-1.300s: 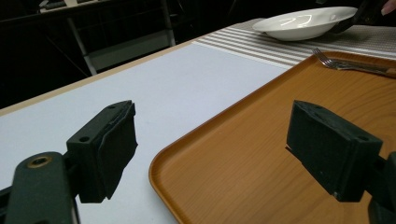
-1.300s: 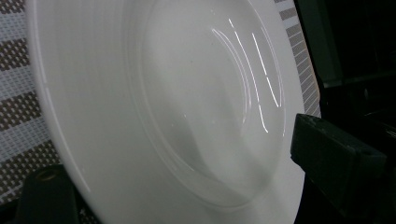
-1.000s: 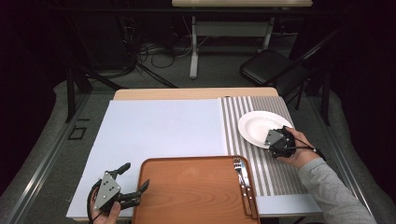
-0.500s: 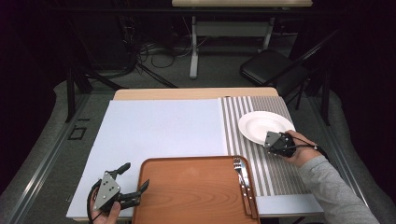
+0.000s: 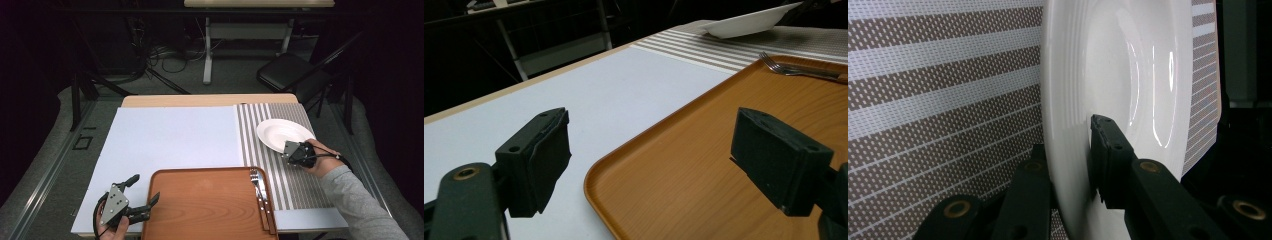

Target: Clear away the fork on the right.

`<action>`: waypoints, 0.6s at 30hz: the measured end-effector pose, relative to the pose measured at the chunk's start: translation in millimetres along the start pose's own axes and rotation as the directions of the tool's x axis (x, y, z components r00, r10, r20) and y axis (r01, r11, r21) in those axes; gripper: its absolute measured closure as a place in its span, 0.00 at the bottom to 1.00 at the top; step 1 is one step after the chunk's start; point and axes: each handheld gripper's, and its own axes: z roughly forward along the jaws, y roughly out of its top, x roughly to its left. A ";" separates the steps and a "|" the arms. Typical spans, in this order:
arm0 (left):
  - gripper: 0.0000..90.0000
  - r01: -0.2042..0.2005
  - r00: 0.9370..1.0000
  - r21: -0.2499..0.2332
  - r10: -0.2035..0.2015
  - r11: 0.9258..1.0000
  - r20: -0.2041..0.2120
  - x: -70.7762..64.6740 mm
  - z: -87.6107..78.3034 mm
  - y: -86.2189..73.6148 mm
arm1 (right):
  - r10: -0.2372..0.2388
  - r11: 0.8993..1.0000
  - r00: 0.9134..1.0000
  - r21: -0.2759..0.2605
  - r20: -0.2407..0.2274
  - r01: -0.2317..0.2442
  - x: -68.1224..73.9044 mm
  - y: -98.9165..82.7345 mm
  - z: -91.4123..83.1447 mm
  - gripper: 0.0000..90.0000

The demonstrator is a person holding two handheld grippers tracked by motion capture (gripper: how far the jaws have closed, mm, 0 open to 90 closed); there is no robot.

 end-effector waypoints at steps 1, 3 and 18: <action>0.17 -0.003 1.000 0.001 0.003 1.000 -0.001 0.2 -0.1 0.0 | 0.000 1.000 1.000 0.000 0.000 0.000 0.0 0.0 0.0 0.87; 0.17 0.001 1.000 0.000 -0.001 1.000 0.000 0.2 0.0 -0.1 | -0.017 1.000 1.000 0.009 0.005 0.017 1.3 1.5 -0.2 0.88; 0.17 0.004 1.000 -0.001 -0.004 1.000 -0.001 0.3 0.4 -0.3 | -0.023 0.999 1.000 -0.041 0.017 0.023 1.6 5.4 -6.8 0.92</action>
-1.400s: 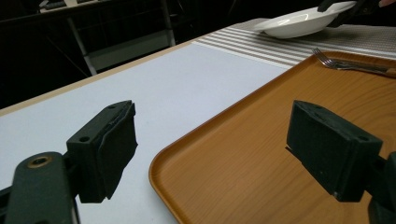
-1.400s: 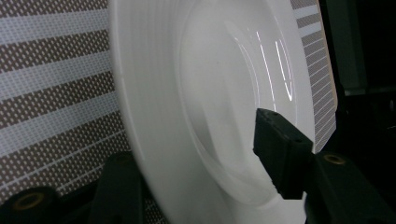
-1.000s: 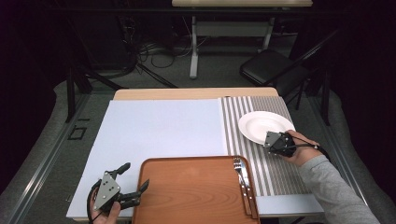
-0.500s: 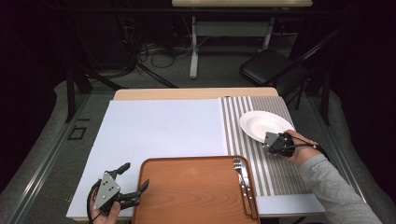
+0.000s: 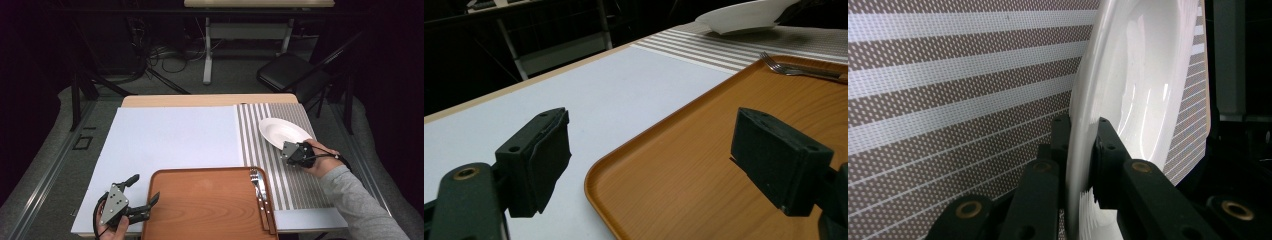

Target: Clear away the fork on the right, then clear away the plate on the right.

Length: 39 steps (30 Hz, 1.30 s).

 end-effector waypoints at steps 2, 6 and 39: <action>0.17 0.000 1.000 0.001 0.000 1.000 0.000 -0.2 0.1 0.0 | 0.003 1.000 1.000 -0.003 -0.005 -0.003 2.0 -0.8 -5.3 0.92; 0.17 -0.001 1.000 0.002 0.001 1.000 -0.002 -0.4 0.2 0.0 | -0.009 1.000 1.000 -0.020 0.007 0.009 4.6 -0.8 -11.5 0.92; 0.17 -0.003 1.000 0.004 0.003 1.000 -0.005 -0.6 0.3 0.0 | -0.177 0.962 0.964 -0.170 0.198 0.211 55.8 12.0 -109.3 0.91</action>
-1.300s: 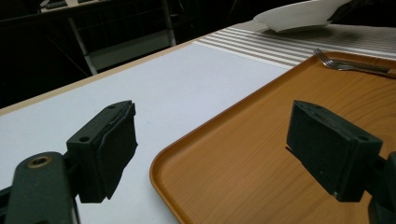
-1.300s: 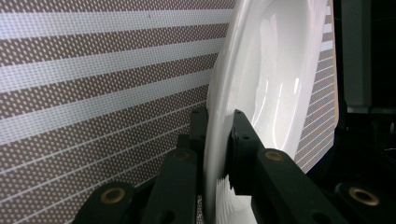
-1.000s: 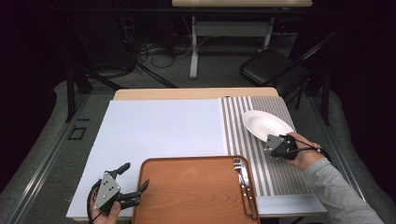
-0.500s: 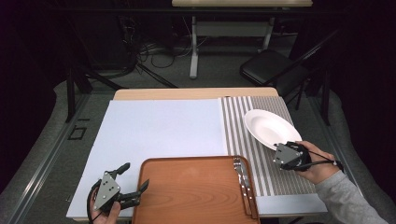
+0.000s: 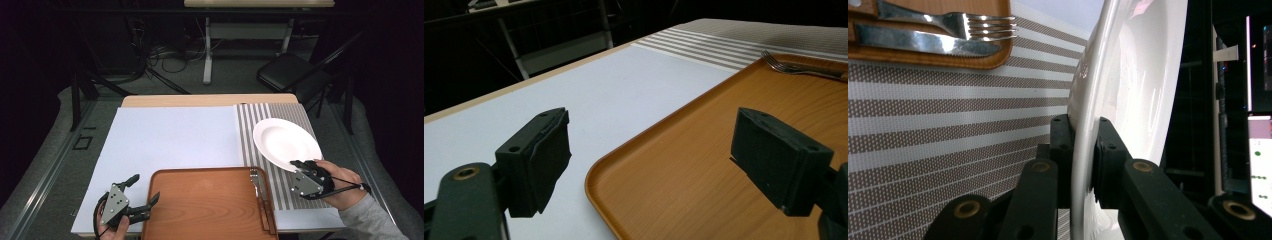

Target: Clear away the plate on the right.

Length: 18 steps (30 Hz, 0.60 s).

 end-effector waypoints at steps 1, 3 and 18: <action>0.17 -0.001 1.000 0.000 0.001 1.000 0.001 -0.1 -0.4 0.1 | -0.027 1.000 1.000 0.003 0.005 0.027 1.7 2.4 -0.6 0.91; 0.17 -0.001 1.000 -0.001 0.001 1.000 -0.001 0.1 -0.7 0.0 | -0.020 1.000 1.000 -0.009 0.008 0.020 5.8 4.2 -2.4 0.91; 0.17 0.000 1.000 0.001 0.000 1.000 -0.003 0.0 0.0 0.1 | -0.089 0.993 0.994 -0.068 0.065 0.094 28.2 32.1 -34.0 0.90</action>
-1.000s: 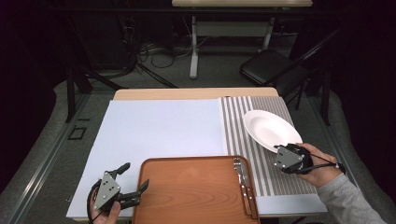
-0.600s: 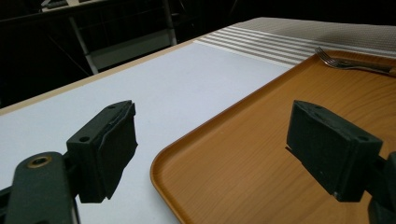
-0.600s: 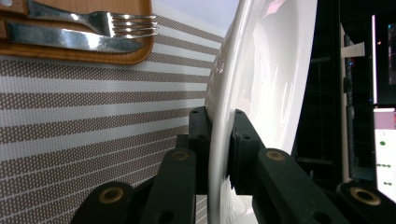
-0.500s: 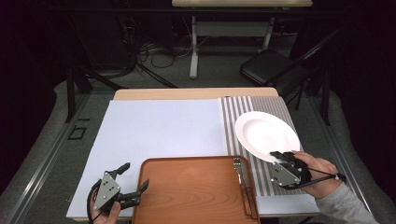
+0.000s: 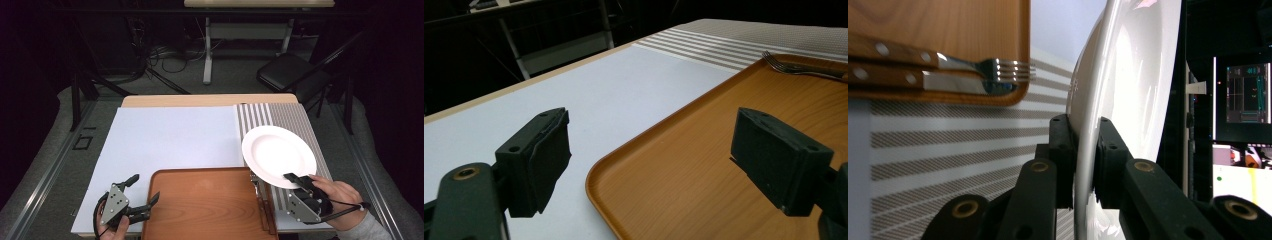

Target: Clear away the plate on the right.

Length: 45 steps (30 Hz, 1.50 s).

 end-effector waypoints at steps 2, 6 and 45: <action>0.17 0.001 1.000 -0.001 -0.001 1.000 -0.001 0.0 -0.1 0.0 | 0.011 1.000 1.000 -0.019 0.000 -0.011 0.6 1.5 -1.2 0.90; 0.17 0.000 1.000 -0.003 0.000 1.000 -0.002 1.0 -0.1 0.4 | 0.008 0.999 1.000 -0.042 0.008 -0.007 4.6 10.4 -5.8 0.90; 0.17 0.014 1.000 -0.026 -0.015 1.000 -0.027 8.5 -3.1 1.5 | -0.117 0.940 0.980 -0.338 -0.161 0.057 67.0 119.0 39.1 0.90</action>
